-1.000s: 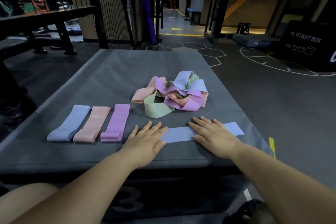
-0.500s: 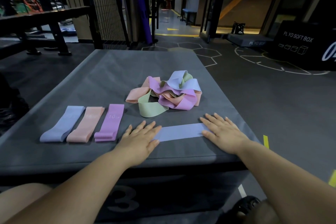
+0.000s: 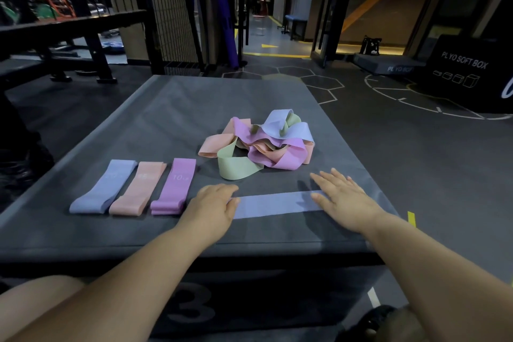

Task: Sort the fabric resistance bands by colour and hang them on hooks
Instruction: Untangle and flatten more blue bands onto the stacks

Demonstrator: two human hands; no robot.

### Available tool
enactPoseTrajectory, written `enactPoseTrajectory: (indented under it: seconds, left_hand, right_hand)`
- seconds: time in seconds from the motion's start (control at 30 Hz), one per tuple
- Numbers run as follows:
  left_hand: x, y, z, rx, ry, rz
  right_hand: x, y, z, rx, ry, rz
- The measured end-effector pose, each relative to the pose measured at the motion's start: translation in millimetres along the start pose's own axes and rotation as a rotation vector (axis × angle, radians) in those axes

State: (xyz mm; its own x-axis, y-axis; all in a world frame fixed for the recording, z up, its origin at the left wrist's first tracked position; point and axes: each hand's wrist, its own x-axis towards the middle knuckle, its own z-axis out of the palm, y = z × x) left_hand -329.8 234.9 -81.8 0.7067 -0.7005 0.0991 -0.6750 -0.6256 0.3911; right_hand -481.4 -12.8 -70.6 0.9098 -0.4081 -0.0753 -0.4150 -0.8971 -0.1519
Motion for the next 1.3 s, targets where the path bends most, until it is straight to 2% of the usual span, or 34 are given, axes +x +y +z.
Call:
enactPoseTrajectory:
  seconds: [0.1, 0.23, 0.37, 0.57, 0.73, 0.83, 0.93, 1.03, 1.17, 1.3]
  left_hand:
    - [0, 0, -4, 0.125, -0.001, -0.079]
    - [0, 4, -8, 0.114, 0.008, -0.114]
    - [1, 7, -11, 0.049, 0.016, -0.122]
    - [4, 6, -16, -0.057, -0.051, -0.165]
    - [10, 1, -19, -0.356, -0.059, -0.202]
    - [11, 3, -19, -0.616, -0.042, -0.25]
    - [12, 6, -18, -0.934, -0.029, -0.34]
    - [12, 8, -21, -1.075, -0.051, -0.344]
    - [12, 6, -17, -1.003, -0.09, -0.27]
    - [10, 1, -14, -0.685, -0.112, -0.169]
  right_hand:
    - [3, -16, -2, 0.023, 0.111, -0.064]
    - [5, -48, -4, 0.149, 0.199, -0.185]
    - [4, -80, -2, 0.275, 0.143, -0.29]
    - [10, -106, 6, 0.347, 0.047, -0.297]
    - [17, -111, 9, 0.323, -0.018, -0.301]
    - [19, -114, 6, 0.336, -0.053, -0.273]
    - [17, -119, 2, 0.445, -0.055, -0.216]
    - [16, -123, -2, 0.561, -0.042, -0.13]
    - [21, -125, -2, 0.506, 0.01, -0.035]
    - [25, -127, -4, 0.576, 0.036, 0.051]
